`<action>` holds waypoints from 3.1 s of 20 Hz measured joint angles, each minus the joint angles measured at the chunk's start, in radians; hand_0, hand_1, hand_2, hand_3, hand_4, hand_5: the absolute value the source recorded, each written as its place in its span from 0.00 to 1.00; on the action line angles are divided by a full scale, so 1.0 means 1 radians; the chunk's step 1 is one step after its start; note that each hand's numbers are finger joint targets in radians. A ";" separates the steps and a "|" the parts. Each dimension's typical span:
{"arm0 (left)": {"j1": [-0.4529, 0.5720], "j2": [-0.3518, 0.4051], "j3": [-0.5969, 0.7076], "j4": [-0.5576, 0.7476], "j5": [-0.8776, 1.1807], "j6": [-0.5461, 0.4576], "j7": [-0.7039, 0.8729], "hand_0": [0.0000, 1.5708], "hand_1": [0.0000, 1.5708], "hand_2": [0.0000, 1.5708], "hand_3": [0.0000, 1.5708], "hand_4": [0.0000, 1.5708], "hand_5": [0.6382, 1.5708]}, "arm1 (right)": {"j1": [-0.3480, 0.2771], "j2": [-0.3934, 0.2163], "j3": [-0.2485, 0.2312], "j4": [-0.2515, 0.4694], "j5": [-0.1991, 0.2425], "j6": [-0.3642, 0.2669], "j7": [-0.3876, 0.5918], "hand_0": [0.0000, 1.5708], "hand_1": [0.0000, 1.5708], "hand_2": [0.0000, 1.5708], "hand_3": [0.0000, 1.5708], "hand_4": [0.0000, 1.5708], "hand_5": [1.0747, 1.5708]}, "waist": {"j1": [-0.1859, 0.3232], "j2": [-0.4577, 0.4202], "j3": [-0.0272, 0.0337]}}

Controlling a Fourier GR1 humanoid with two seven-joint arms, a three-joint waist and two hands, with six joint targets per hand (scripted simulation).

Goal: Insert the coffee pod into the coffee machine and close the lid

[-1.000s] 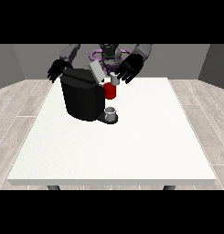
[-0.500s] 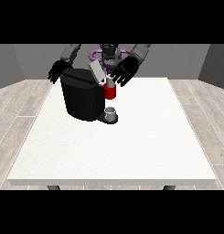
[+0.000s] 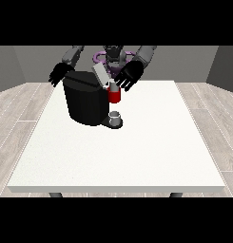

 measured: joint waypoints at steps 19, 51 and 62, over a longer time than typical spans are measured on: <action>0.003 0.011 0.000 0.010 -0.024 -0.008 -0.020 0.67 0.67 0.71 0.60 0.25 1.00 | 0.014 -0.007 -0.012 0.003 -0.008 0.002 -0.008 0.00 0.00 0.00 0.00 0.26 1.00 | 0.004 0.014 0.0006; 0.028 0.004 -0.055 -0.010 -0.107 -0.082 -0.037 0.00 0.00 0.00 0.00 0.00 1.00 | 0.048 -0.004 -0.031 0.058 -0.008 -0.015 -0.034 0.00 0.00 0.00 0.00 0.24 1.00 | 0.059 -0.063 0.0001; 0.202 -0.169 0.127 -0.034 0.134 -0.077 -0.068 0.00 0.00 0.00 0.00 0.00 1.00 | 0.172 -0.012 -0.077 0.094 -0.035 -0.019 -0.049 0.00 0.00 0.00 0.00 0.25 1.00 | 0.185 -0.258 -0.0012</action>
